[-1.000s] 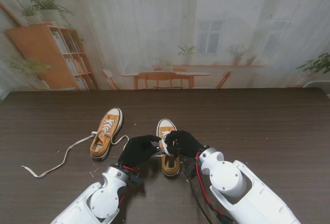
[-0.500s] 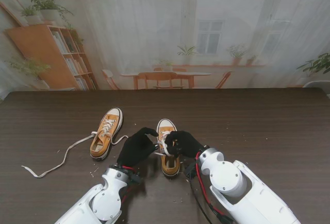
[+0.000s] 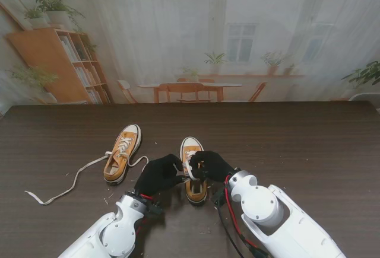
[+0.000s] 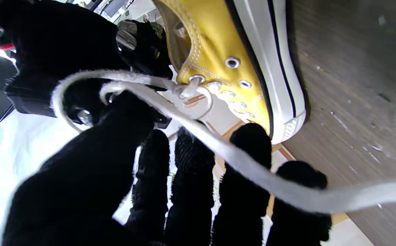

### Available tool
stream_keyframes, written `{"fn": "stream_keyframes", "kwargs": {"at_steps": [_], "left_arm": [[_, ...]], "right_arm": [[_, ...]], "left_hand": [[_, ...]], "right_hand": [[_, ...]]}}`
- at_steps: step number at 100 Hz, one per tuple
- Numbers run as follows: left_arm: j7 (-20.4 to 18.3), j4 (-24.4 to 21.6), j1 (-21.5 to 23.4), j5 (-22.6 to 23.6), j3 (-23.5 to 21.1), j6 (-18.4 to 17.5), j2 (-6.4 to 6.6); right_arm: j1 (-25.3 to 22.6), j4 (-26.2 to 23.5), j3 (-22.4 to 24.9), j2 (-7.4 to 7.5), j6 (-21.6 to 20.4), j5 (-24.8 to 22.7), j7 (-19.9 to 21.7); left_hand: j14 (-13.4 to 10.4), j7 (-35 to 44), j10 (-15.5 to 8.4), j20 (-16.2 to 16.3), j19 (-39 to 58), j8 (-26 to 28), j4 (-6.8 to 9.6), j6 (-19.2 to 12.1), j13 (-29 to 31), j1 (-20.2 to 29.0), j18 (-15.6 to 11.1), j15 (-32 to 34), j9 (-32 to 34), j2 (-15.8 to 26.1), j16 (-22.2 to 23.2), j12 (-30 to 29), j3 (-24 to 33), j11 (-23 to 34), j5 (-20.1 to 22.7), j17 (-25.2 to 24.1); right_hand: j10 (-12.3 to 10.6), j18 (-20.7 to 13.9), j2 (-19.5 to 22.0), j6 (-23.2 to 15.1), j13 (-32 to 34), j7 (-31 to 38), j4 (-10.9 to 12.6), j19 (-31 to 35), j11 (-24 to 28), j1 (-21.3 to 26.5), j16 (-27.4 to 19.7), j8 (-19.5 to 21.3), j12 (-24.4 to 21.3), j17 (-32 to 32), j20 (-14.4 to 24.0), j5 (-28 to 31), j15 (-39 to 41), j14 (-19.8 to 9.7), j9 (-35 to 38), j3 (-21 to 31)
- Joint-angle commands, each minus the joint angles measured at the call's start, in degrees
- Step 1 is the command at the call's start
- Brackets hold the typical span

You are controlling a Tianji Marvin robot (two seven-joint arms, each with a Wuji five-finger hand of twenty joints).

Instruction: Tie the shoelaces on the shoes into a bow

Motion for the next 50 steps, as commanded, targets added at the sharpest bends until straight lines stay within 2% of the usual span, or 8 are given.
{"fn": "stream_keyframes", "kwargs": {"at_steps": [1,6,7,12,18,28,40,50], "left_arm": [[-0.7,0.3,-0.1,-1.3,0.1,-0.5,-0.02],[-0.6,0.5,-0.2,-1.3,0.2,-0.6,-0.05],[-0.6,0.6,-0.3,-1.3,0.2,-0.6,-0.05],[-0.8,0.7,-0.4,-1.3,0.3,-0.5,-0.03],[-1.0,0.9,-0.6,-1.5,0.4,-0.4,-0.03],[-1.6,1.1,-0.7,-1.6,0.5,-0.7,0.12],[-3.1,1.0,-0.8,-1.1,0.6,-1.0,0.61],[-4.9,0.8,-0.9,-1.5,0.7,-0.7,1.02]], "right_arm": [[0.1,-0.2,-0.1,0.05,0.0,0.0,0.7],[0.2,-0.1,-0.1,0.01,-0.1,0.1,0.6],[0.2,-0.1,-0.1,0.0,-0.1,0.1,0.6],[0.2,-0.1,-0.1,-0.01,-0.2,0.1,0.6],[0.3,-0.1,-0.2,0.0,-0.4,0.2,0.6],[0.3,-0.2,-0.2,-0.06,-0.6,0.2,0.5],[0.2,-0.2,-0.1,-0.06,-0.6,0.2,0.3],[0.1,-0.3,0.0,-0.04,-0.7,0.2,0.3]], "left_hand": [[-0.9,-0.4,-1.4,-0.9,0.3,-3.7,-0.84,-6.5,2.6,-1.0,2.1,-0.3,2.5,-2.3,0.3,-1.6,-2.7,-0.7,3.3,1.4],[-0.7,-3.8,-1.1,-1.2,0.3,-8.5,-0.69,-6.0,2.9,-1.2,2.5,-0.4,3.5,-1.5,0.2,-2.1,-3.2,-1.4,6.2,1.6],[-0.7,-6.4,-1.2,-1.3,0.3,-11.7,-0.63,-5.6,3.1,-1.2,2.5,-0.4,3.9,-1.1,0.2,-2.2,-3.2,-1.6,7.6,1.7],[-0.6,-11.4,-1.1,-1.4,0.4,-18.8,-0.4,-4.4,3.4,-1.2,2.8,-0.3,5.0,0.0,0.2,-2.3,-3.2,-2.0,10.6,1.9],[-0.1,-16.3,-0.9,-1.4,0.4,-24.5,-0.21,-3.0,3.5,-1.0,3.2,-0.3,5.9,1.7,0.3,-2.3,-2.9,-2.5,13.8,1.8],[0.7,-24.4,-0.7,-1.1,0.3,-30.9,-0.37,-1.4,3.5,0.0,4.0,-0.3,7.6,3.9,0.4,-2.5,-3.2,-3.6,18.2,1.3],[1.1,-35.4,-0.8,-0.2,0.2,-39.0,-0.33,0.8,3.0,1.0,4.3,-0.3,8.4,6.3,0.8,-2.6,-4.1,-4.4,19.5,0.2],[1.4,-43.9,-0.6,1.0,0.1,-37.9,-0.24,2.0,2.6,0.0,4.4,-0.2,8.5,9.0,1.2,-2.7,-2.8,-5.0,18.7,-0.5]], "right_hand": [[-0.6,-0.1,1.1,-5.1,0.2,0.1,0.9,1.7,-0.2,0.5,1.0,0.9,0.1,-0.1,0.1,-0.5,-0.1,0.2,0.1,0.6],[-0.6,-0.1,1.0,-5.1,0.2,0.1,0.9,1.7,-0.2,0.6,1.0,0.9,0.1,-0.1,0.1,-0.6,-0.1,0.2,0.1,0.6],[-0.6,-0.1,1.0,-5.0,0.2,0.0,0.9,1.7,-0.1,0.6,1.0,0.9,0.1,-0.1,0.1,-0.6,-0.1,0.2,0.1,0.6],[-0.6,-0.1,1.0,-5.0,0.2,0.0,0.8,1.7,-0.2,0.6,1.0,0.8,0.1,-0.1,0.1,-0.6,-0.1,0.2,0.1,0.6],[-0.6,-0.1,1.1,-5.0,0.2,0.0,0.8,1.7,-0.1,0.5,1.0,0.8,0.0,-0.1,0.1,-0.6,-0.1,0.2,0.1,0.6],[-0.6,-0.1,1.1,-5.1,0.2,0.0,0.7,1.7,-0.2,0.6,1.0,0.8,0.0,-0.1,0.1,-0.6,-0.1,0.2,0.1,0.6],[-0.6,-0.1,1.1,-5.1,0.2,0.0,0.7,1.7,-0.1,0.6,1.0,0.8,0.0,-0.1,0.1,-0.6,-0.1,0.1,0.1,0.6],[-0.6,-0.1,1.1,-5.1,0.2,0.0,0.6,1.7,-0.2,0.6,1.0,0.8,0.0,-0.1,0.1,-0.7,-0.1,0.2,0.0,0.6]]}}
